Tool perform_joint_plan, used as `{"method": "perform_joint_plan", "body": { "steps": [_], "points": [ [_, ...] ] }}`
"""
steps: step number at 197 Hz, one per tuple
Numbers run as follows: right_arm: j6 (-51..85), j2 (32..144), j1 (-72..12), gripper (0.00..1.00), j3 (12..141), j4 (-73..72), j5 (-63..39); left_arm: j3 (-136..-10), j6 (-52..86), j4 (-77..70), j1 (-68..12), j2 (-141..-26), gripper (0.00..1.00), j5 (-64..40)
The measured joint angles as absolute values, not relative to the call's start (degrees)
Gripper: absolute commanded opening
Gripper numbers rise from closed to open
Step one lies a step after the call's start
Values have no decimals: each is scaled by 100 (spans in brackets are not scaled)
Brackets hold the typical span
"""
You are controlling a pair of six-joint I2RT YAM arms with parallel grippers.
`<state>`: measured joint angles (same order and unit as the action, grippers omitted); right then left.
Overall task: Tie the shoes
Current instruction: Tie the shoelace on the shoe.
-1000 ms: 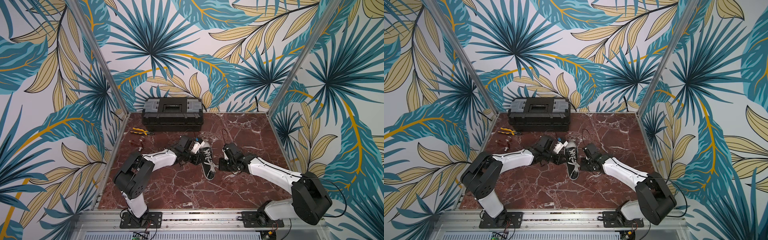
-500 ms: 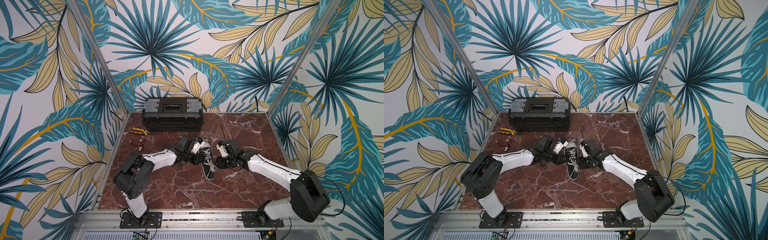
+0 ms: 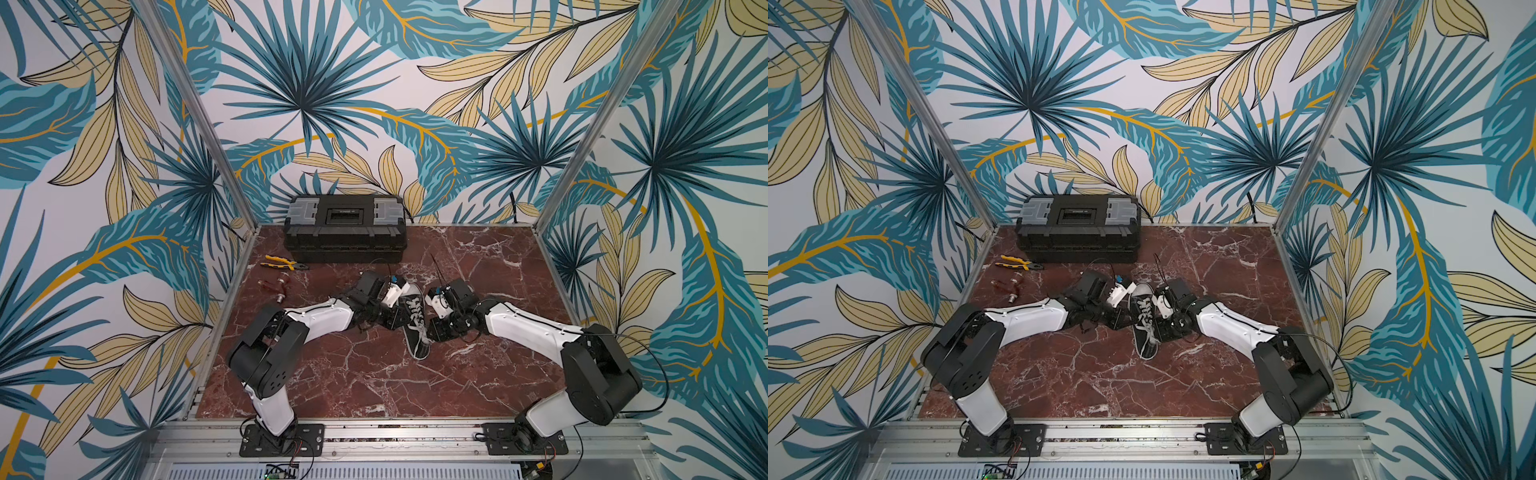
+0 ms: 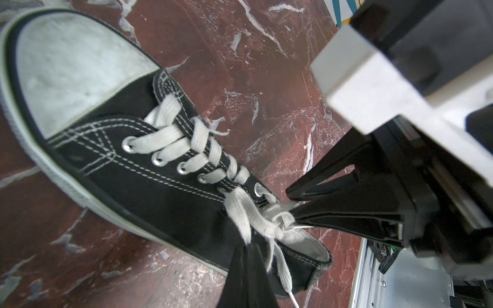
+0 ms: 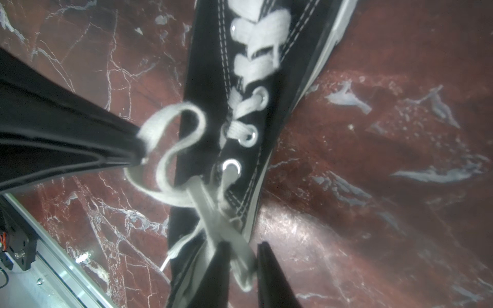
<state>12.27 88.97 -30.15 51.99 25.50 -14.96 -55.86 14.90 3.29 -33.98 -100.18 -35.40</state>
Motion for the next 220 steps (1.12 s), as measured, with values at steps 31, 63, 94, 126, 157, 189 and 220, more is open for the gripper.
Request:
{"method": "perform_joint_plan", "body": {
  "steps": [31,63,94,126,157,189,220],
  "points": [
    [1212,8908,-3015,8,5201,2558,-1505,-5586,1479,329,-3398,-10018,0,-3540],
    [1245,8906,-3015,6,5201,2561,-1431,-5586,1472,340,-3398,-10018,0,-3538],
    [1481,8783,-3015,6,5159,2561,-1194,-5586,1433,425,-3398,-10018,0,-3511],
    [1813,8519,-3015,6,5087,2561,-1037,-5586,1389,545,-3398,-10018,0,-3437],
    [2099,8390,-3013,5,5074,2556,-941,-5586,1350,600,-3376,-10016,0,-3334],
    [2298,8385,-3013,3,5074,2556,-899,-5586,1332,620,-3354,-10016,0,-3260],
    [2475,8388,-3006,3,5074,2558,-801,-5586,1330,650,-3317,-10016,0,-3186]
  ]
}}
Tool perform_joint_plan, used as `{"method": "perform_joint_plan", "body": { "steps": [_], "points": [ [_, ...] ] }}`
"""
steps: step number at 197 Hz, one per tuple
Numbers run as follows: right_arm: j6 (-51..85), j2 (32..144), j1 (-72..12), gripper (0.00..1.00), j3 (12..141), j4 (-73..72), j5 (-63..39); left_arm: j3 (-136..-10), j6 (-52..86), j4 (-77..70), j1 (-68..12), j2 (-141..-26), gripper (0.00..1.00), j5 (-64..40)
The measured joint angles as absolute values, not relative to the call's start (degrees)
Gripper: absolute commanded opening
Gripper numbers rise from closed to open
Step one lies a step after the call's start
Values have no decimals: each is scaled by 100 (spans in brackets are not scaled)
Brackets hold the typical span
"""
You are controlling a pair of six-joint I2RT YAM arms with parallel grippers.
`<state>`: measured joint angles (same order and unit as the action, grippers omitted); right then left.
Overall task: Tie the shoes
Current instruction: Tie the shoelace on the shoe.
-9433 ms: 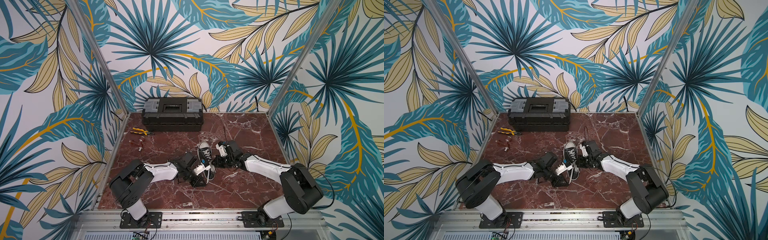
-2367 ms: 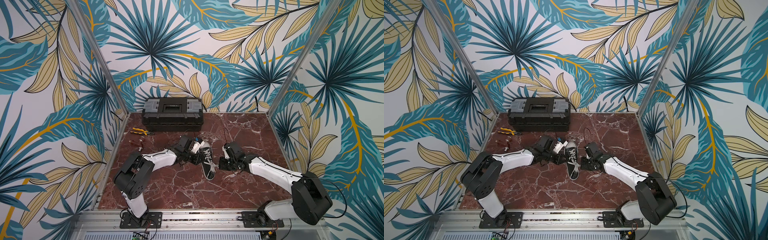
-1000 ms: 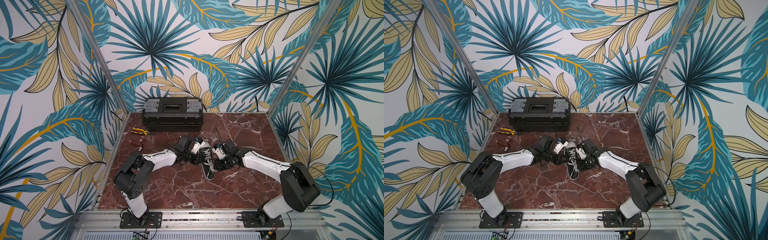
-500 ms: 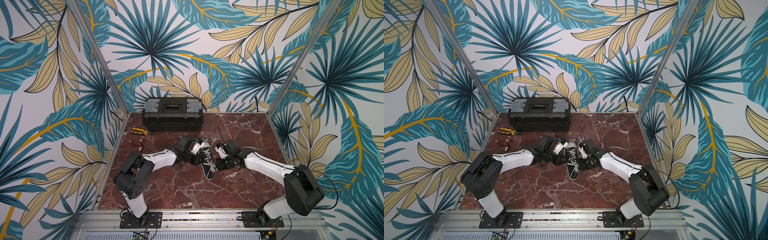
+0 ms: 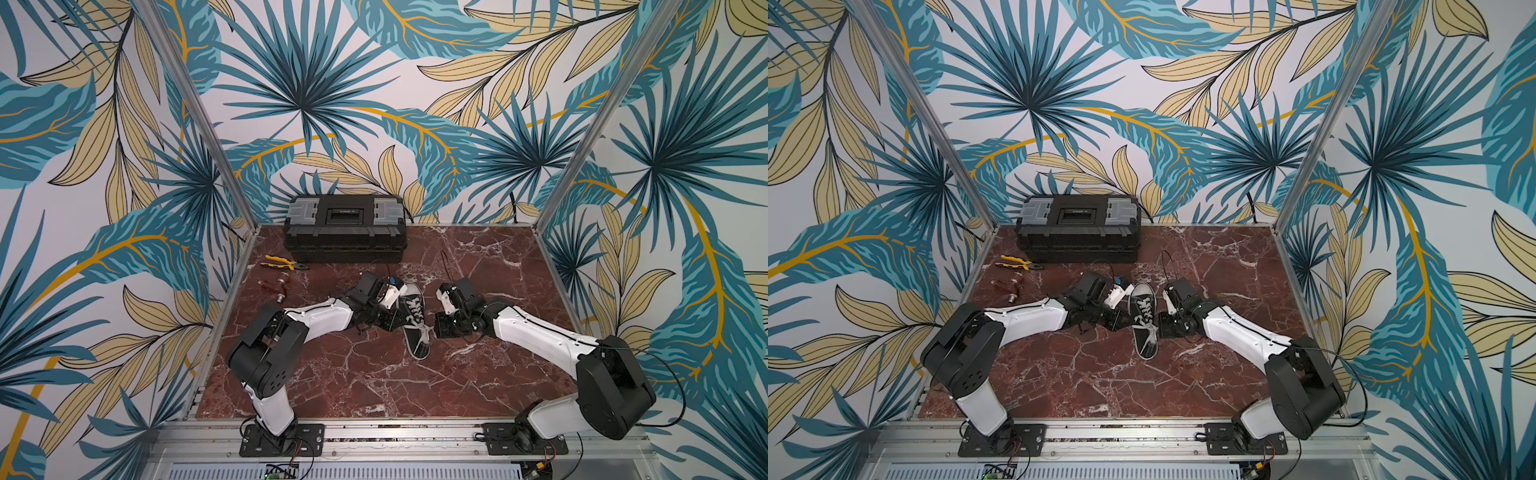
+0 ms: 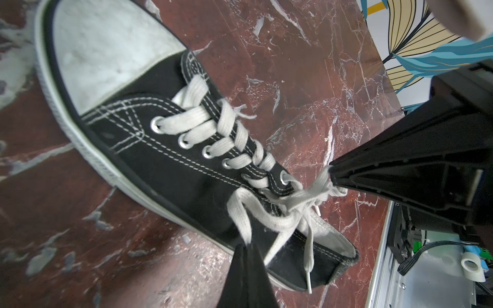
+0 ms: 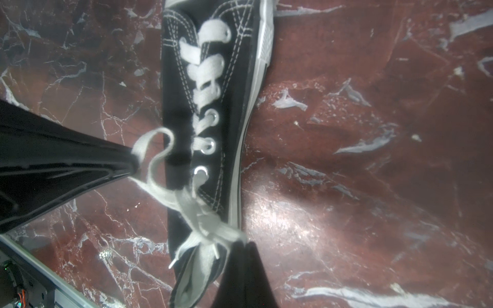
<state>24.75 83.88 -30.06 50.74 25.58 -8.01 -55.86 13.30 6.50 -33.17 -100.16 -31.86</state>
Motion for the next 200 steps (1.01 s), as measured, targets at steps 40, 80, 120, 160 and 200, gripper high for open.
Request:
{"method": "perform_joint_plan", "body": {
  "steps": [40,80,120,160,200],
  "points": [
    [2683,8390,-2991,3,5074,2554,-666,-5586,1328,696,-3256,-10016,0,-3105],
    [2814,8462,-2985,2,5074,2547,-593,-5586,1319,749,-3251,-10016,0,-3063],
    [2897,8562,-2945,0,5072,2558,-460,-5586,1280,816,-3251,-10016,0,-3061],
    [2982,8576,-2932,0,5068,2561,-342,-5586,1234,847,-3251,-10016,0,-3065],
    [3026,8626,-2932,0,5068,2565,-246,-5586,1197,843,-3251,-10016,0,-3065]
  ]
}}
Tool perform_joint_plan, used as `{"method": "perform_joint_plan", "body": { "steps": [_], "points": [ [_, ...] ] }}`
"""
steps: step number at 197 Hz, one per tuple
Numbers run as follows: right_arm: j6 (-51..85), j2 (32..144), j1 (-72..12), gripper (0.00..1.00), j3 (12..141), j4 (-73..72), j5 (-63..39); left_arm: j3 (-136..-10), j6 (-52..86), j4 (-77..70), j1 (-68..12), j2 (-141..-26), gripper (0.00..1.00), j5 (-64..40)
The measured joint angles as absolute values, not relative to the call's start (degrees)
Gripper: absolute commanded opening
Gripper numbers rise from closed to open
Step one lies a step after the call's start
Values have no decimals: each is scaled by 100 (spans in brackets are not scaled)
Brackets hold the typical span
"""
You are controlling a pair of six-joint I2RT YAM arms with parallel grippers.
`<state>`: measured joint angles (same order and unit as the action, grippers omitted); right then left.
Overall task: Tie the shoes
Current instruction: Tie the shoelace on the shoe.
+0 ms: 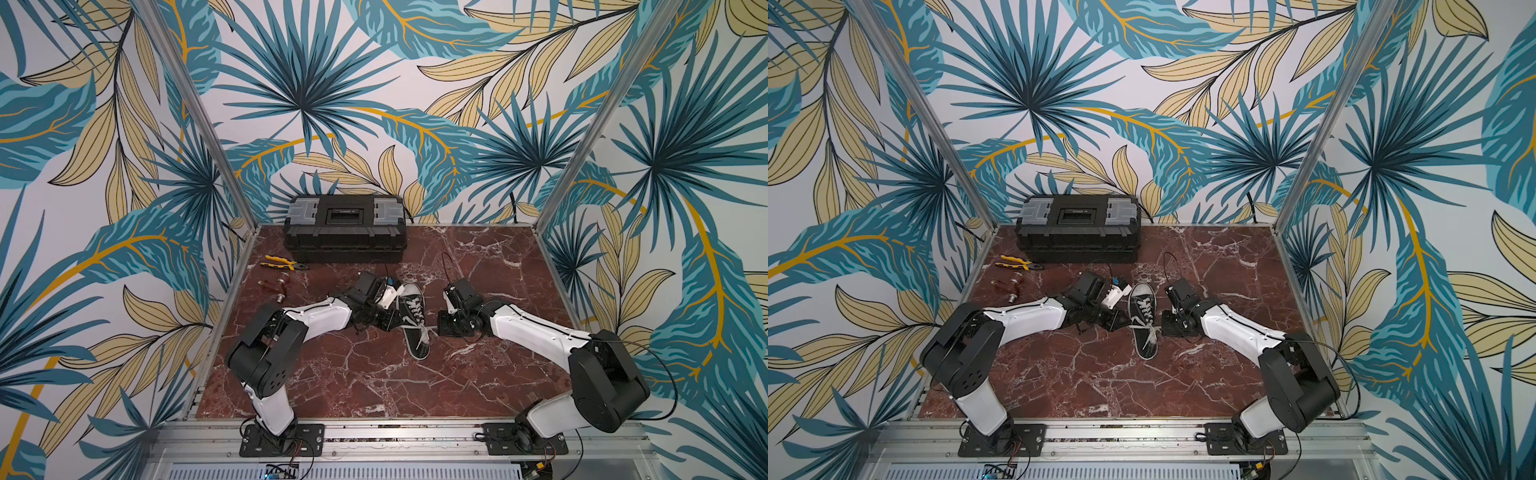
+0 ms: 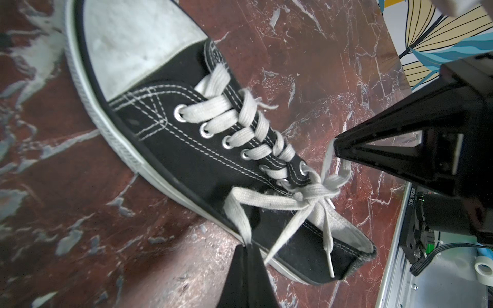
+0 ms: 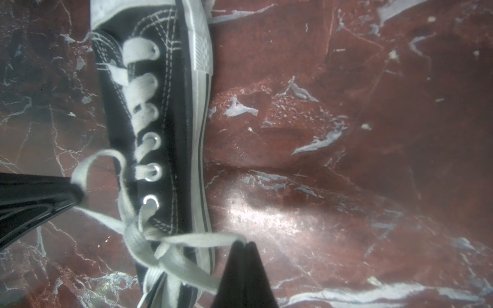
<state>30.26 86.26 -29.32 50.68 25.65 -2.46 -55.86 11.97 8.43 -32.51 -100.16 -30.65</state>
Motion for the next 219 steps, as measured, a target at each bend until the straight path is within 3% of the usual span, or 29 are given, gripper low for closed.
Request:
{"method": "perform_joint_plan", "body": {
  "steps": [141,219],
  "points": [
    [2998,8635,-2886,0,5183,2735,78,-5586,1199,836,-3166,-9824,0,-2805],
    [2790,8510,-2877,0,5489,2727,-482,-5586,1249,749,-3135,-9734,0,-2919]
  ]
}}
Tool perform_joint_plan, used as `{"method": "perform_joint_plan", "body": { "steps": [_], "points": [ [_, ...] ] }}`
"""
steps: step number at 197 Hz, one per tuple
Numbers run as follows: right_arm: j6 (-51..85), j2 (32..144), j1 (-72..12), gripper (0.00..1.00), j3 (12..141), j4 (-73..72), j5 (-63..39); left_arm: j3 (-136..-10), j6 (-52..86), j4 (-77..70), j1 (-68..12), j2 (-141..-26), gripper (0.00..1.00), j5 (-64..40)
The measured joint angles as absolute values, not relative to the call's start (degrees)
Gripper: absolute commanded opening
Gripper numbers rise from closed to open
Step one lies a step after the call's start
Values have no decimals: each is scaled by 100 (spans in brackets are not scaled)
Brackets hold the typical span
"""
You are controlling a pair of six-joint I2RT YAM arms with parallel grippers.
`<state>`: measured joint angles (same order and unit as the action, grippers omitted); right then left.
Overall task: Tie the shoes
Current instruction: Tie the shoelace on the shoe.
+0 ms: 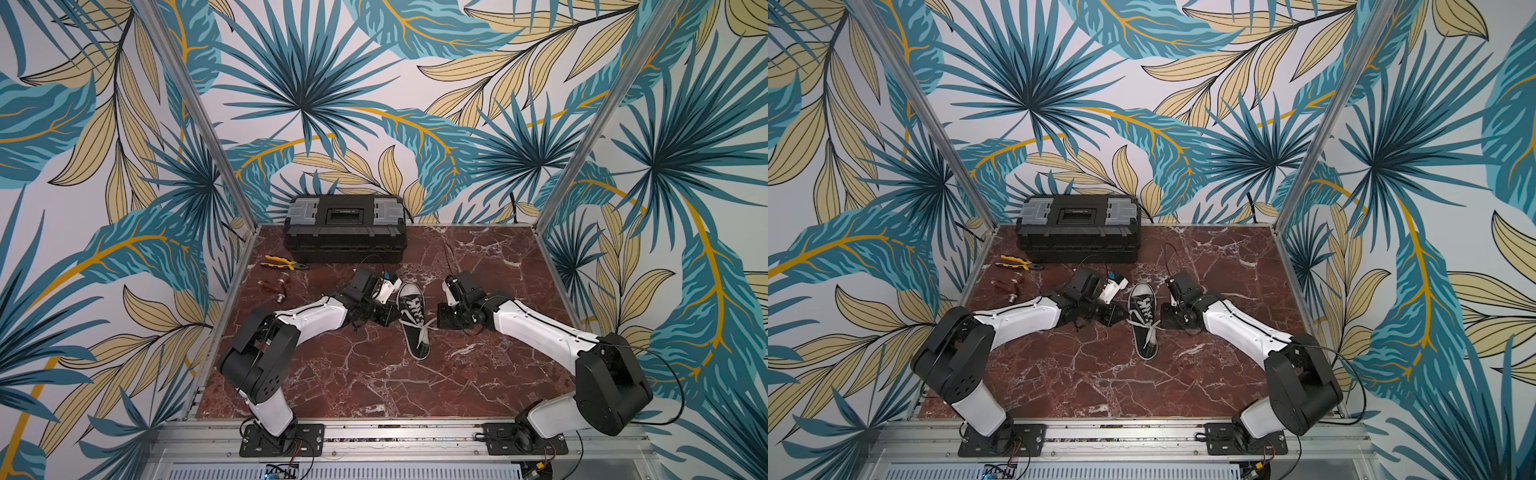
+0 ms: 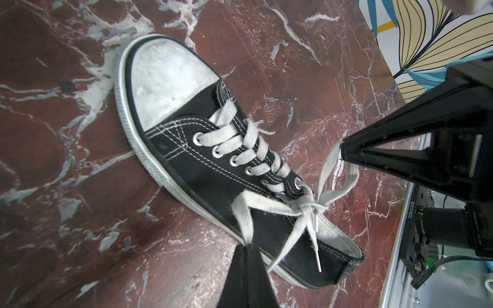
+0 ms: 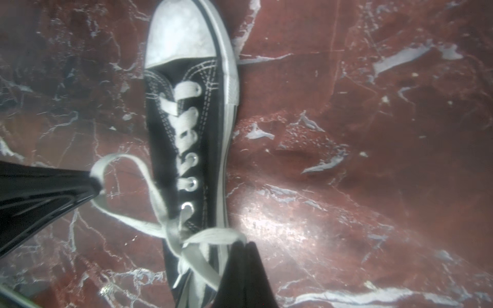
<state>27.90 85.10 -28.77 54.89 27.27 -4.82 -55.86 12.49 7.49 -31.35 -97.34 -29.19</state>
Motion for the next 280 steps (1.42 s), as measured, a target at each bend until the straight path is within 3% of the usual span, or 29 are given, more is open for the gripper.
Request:
{"method": "perform_joint_plan", "body": {
  "steps": [57,98,144,163,213,241,280],
  "points": [
    [2729,8580,-2873,0,5527,2727,-762,-5590,1352,746,-3026,-9747,0,-2805],
    [2716,8683,-2873,0,5546,2722,-1011,-5590,1376,749,-3015,-9760,19,-2779],
    [2718,8731,-2873,0,5546,2676,-1192,-5448,1400,760,-3015,-9572,50,-2473],
    [2718,8746,-2873,0,5546,2674,-1208,-5170,1420,742,-3015,-9238,55,-2283],
    [2716,8750,-2867,0,5546,2670,-1205,-4729,1229,711,-3511,-8755,49,-2222],
    [2714,8772,-2862,0,5546,2668,-1205,-4788,1044,707,-4038,-9115,42,-2432],
    [2705,8820,-2858,0,5546,2665,-1205,-5048,926,718,-4112,-9708,36,-2593]
  ]
}}
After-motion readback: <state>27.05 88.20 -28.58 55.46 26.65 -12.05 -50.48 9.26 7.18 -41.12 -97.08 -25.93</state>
